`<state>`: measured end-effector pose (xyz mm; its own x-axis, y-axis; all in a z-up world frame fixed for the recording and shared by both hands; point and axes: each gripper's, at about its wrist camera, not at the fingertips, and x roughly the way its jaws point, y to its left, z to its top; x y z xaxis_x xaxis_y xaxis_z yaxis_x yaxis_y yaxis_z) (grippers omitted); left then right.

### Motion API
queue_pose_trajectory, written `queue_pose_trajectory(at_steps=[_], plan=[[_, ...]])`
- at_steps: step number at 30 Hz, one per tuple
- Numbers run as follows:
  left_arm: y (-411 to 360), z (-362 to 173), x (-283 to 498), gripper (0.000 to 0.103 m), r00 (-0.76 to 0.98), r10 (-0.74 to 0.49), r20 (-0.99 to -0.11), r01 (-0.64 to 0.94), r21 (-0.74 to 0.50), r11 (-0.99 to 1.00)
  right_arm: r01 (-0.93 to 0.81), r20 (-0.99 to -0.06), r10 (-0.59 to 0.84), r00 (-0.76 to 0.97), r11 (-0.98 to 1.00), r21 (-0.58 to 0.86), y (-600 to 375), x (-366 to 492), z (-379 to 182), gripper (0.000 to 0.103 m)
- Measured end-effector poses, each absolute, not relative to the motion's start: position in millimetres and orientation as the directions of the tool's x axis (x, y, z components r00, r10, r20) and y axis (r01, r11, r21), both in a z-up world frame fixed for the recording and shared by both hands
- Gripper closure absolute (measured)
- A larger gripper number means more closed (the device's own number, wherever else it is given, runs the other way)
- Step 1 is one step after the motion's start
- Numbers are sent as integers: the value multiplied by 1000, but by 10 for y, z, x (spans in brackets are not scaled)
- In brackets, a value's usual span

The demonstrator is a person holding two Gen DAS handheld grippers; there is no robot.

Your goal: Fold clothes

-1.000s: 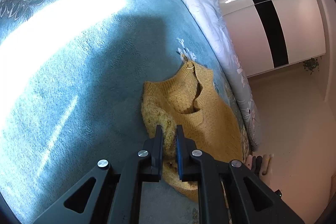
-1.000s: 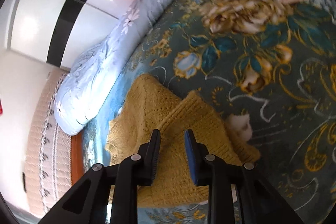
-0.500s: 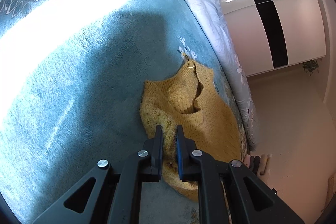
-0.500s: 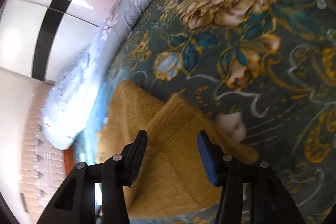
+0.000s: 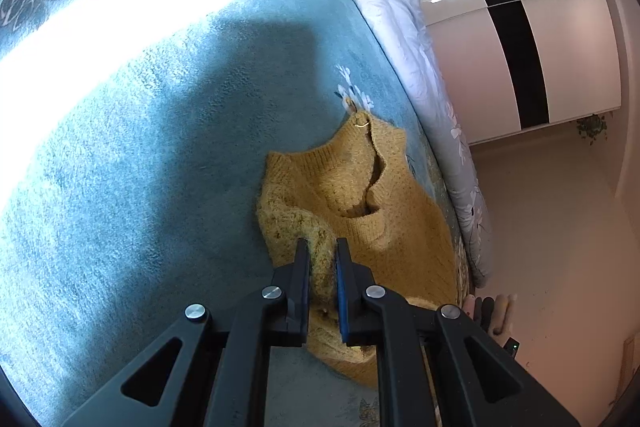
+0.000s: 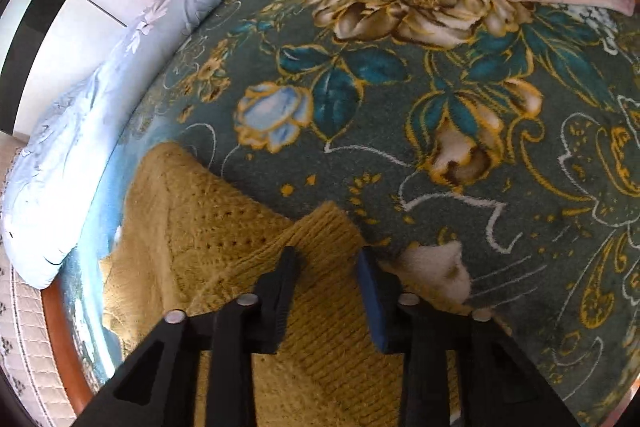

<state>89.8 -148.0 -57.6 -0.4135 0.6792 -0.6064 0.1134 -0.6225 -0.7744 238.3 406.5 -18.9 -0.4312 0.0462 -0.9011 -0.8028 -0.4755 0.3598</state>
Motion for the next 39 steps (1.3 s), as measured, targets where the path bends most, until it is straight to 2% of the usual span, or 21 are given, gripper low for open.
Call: queue_pose_trajectory(at_steps=[2,9,11,15,16,18,19,24,28,30,32,33,39], plan=[[-1473,-568,901,92,-415,678,-606,110,-773,-624,-779,-881,35,-471,-486,397,4076,2429,-128,103],[-1480,-562,925,92,-418,675,-608,105,-770,-629,-683,-816,-9,-578,-542,490,4089,2521,202,102],[-1485,-564,933,92,-418,673,-610,106,-769,-631,-711,-826,1,-564,-509,485,4103,2570,228,98],[-1490,-571,934,92,-413,678,-608,107,-772,-627,-722,-824,-53,-564,-454,523,4162,2600,145,97],[-1489,-569,932,92,-412,679,-607,106,-772,-626,-728,-831,-51,-553,-455,513,4160,2585,124,94],[-1492,-572,928,92,-409,682,-606,107,-775,-623,-748,-838,-69,-541,-417,517,4172,2575,33,58],[-1495,-577,925,92,-408,684,-605,109,-776,-621,-757,-841,-79,-535,-397,519,4179,2571,-14,55],[-1482,-584,919,92,-405,686,-605,110,-777,-620,-808,-868,-71,-492,-335,485,4178,2465,-148,54],[-1478,-587,907,92,-403,688,-603,112,-779,-617,-833,-910,-21,-415,-393,389,4102,2302,-170,67],[-1477,-586,907,92,-402,689,-603,112,-779,-617,-829,-918,-3,-397,-428,360,4066,2250,-174,85],[-1476,-585,908,92,-402,689,-603,111,-779,-617,-817,-910,1,-415,-441,372,4063,2260,-164,91],[-1476,-584,908,92,-401,689,-603,111,-779,-617,-809,-903,7,-430,-447,382,4065,2292,-135,103],[-1456,-552,914,92,-410,689,-598,95,-780,-619,-708,-832,40,-554,-549,445,4066,2410,266,103]])
